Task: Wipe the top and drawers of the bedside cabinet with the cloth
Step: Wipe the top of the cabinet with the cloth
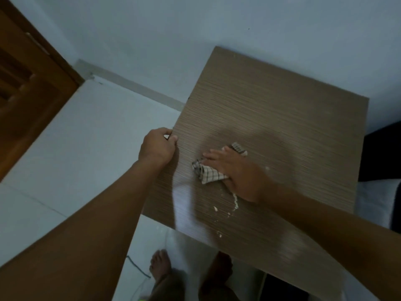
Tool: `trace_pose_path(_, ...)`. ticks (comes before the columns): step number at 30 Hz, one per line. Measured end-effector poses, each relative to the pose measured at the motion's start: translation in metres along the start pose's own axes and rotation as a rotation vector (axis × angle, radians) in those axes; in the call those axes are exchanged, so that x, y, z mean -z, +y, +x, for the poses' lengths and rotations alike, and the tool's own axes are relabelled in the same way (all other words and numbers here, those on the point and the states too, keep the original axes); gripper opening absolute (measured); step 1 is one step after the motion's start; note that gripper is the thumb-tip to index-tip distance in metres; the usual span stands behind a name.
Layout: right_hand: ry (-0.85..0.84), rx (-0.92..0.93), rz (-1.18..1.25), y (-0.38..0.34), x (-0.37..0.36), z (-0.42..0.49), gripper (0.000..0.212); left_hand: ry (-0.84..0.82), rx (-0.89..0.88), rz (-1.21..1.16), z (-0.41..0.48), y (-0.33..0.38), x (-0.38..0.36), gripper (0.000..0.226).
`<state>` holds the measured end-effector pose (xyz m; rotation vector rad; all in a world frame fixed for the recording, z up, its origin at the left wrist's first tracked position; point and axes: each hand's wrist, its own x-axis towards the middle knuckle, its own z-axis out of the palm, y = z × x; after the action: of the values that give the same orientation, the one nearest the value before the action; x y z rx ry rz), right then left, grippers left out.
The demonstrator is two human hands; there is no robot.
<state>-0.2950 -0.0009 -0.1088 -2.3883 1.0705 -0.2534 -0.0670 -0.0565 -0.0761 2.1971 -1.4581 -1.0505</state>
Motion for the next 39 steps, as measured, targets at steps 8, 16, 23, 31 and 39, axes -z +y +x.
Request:
trace_pose_path(8, 0.098, -0.148, 0.075, -0.048, -0.036, -0.065, 0.063, -0.019, 0.031, -0.058, 0.001, 0.000, 0.001, 0.032)
trace_pose_path(16, 0.303, -0.350, 0.200, -0.104, -0.024, -0.086, 0.049, 0.044, 0.006, -0.048, -0.009, -0.004, 0.005, 0.030)
trace_pose_path(23, 0.305, -0.419, 0.245, -0.070, 0.071, -0.015, 0.032, 0.025, 0.051, -0.087, -0.019, -0.018, 0.018, 0.024)
trace_pose_path(31, 0.268, -0.475, 0.123, -0.010, 0.040, 0.108, 0.042, -0.149, 0.240, -0.351, -0.022, -0.039, 0.034, 0.024)
trace_pose_path(39, 0.067, -0.190, -0.154, -0.055, -0.023, 0.126, 0.062, -0.132, 0.382, -0.686, -0.032, -0.040, 0.041, 0.032)
